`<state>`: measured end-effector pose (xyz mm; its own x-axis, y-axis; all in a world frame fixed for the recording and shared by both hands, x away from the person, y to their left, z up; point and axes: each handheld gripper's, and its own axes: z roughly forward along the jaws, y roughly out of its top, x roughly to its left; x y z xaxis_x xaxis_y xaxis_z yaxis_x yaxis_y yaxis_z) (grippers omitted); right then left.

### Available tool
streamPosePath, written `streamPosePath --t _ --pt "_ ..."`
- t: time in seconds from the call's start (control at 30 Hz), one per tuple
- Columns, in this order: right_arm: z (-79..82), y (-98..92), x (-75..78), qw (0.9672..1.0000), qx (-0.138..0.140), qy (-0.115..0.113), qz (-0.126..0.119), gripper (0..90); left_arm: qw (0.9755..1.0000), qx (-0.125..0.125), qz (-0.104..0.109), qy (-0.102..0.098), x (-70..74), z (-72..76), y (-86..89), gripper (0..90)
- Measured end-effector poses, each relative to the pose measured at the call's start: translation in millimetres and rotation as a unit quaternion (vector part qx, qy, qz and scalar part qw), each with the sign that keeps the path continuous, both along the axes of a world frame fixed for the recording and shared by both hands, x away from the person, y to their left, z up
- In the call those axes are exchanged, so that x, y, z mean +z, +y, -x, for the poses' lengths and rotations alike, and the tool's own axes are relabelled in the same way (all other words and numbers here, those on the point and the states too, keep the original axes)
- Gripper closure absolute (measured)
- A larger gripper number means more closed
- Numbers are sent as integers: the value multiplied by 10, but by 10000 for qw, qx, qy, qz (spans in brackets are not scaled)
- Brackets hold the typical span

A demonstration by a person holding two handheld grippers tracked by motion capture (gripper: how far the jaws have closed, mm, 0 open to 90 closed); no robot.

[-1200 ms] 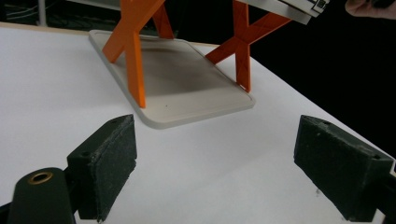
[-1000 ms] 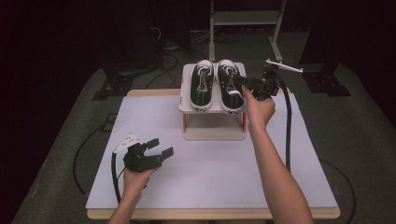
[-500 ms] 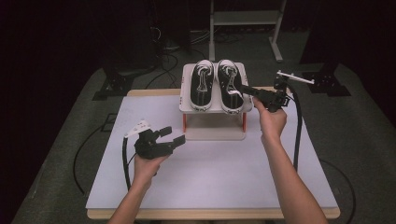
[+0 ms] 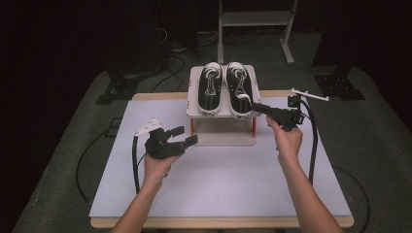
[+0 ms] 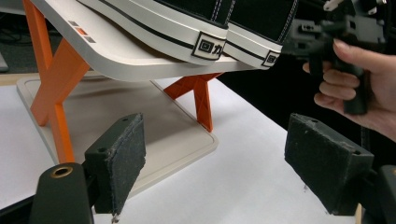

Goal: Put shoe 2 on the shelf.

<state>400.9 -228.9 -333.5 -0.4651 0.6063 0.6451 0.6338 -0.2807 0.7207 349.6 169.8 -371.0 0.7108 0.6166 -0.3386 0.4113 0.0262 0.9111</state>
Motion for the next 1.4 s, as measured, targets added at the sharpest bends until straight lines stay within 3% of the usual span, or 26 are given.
streamPosePath --t 0.27,0.47,0.87,1.2,1.4 --pt "67 64 -104 9999 120 -35 35 599 10000 4 -4 9 10 -17 -1 203" --pt "65 101 -104 9999 92 -97 -12 608 10000 3 -26 14 -3 -34 -16 203" --pt "-32 381 -58 9996 264 -122 -6 618 10000 24 -40 10 -10 -29 31 203" --pt "-52 319 -73 9997 203 -133 101 558 10000 45 -43 26 -23 -19 73 201" --pt "-7 176 -85 9996 179 -182 94 520 10000 54 -64 12 -22 0 84 195"
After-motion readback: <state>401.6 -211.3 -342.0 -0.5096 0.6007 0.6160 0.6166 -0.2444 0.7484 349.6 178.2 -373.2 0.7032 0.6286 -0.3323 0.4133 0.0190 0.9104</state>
